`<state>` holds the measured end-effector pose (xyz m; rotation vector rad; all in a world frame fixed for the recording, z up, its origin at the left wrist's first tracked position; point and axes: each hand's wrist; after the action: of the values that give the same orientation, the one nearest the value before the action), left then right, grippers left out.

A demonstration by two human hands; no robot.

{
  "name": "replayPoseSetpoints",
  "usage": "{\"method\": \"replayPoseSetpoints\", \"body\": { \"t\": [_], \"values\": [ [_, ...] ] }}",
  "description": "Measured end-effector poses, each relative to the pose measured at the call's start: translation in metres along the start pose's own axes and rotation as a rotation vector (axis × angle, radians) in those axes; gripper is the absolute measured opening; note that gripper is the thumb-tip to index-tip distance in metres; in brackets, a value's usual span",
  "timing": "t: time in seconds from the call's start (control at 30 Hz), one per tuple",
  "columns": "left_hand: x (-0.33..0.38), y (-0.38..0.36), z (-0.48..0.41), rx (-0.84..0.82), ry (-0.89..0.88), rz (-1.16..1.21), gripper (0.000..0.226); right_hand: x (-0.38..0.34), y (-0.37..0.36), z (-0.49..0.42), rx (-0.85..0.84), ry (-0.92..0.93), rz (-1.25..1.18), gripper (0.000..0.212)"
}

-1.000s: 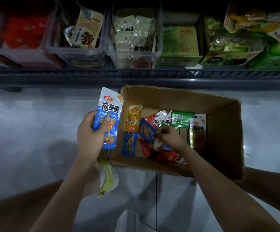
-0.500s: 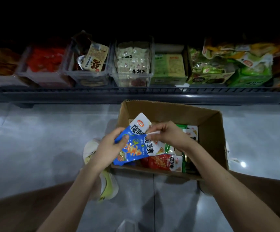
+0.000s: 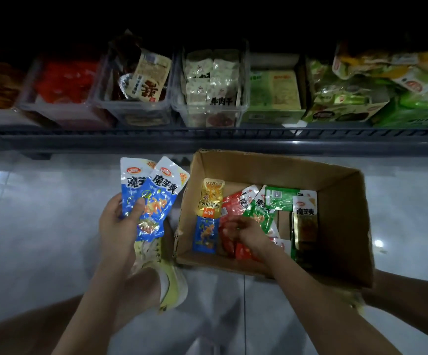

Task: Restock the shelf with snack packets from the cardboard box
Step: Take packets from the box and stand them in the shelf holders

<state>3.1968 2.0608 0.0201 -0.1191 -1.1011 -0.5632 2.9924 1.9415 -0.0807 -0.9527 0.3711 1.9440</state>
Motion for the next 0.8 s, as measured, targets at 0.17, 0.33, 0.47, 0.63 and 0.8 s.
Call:
{"method": "replayPoseSetpoints", "body": {
  "t": [0.17, 0.33, 0.47, 0.63, 0.8],
  "values": [
    [-0.013, -0.007, -0.016, 0.057, 0.031, 0.035, 0.022, 0.02, -0.006, -0.027, -0.018, -0.199, -0.003, 0.017],
    [-0.021, -0.015, -0.024, 0.076, 0.035, 0.066, 0.015, 0.031, -0.027, -0.053, 0.028, -0.224, -0.013, 0.014],
    [-0.019, -0.019, -0.025, 0.079, 0.026, 0.095, 0.022, 0.034, -0.042, -0.057, 0.078, -0.209, -0.036, 0.011],
    [-0.01, -0.02, -0.021, 0.097, -0.014, 0.136, 0.016, 0.026, -0.036, -0.05, 0.098, -0.168, -0.048, 0.017],
    [0.006, -0.025, -0.006, 0.1, -0.036, 0.194, 0.012, -0.011, -0.01, -0.021, 0.103, -0.057, -0.213, 0.013]
  ]
}}
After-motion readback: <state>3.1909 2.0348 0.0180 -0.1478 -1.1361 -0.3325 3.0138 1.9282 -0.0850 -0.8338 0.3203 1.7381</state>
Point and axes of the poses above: each hand's wrist, its own z-axis away from the middle knuckle, its own y-axis out of the back of the hand, x = y × z, and after that the axes turned 9 degrees about y, right-handed
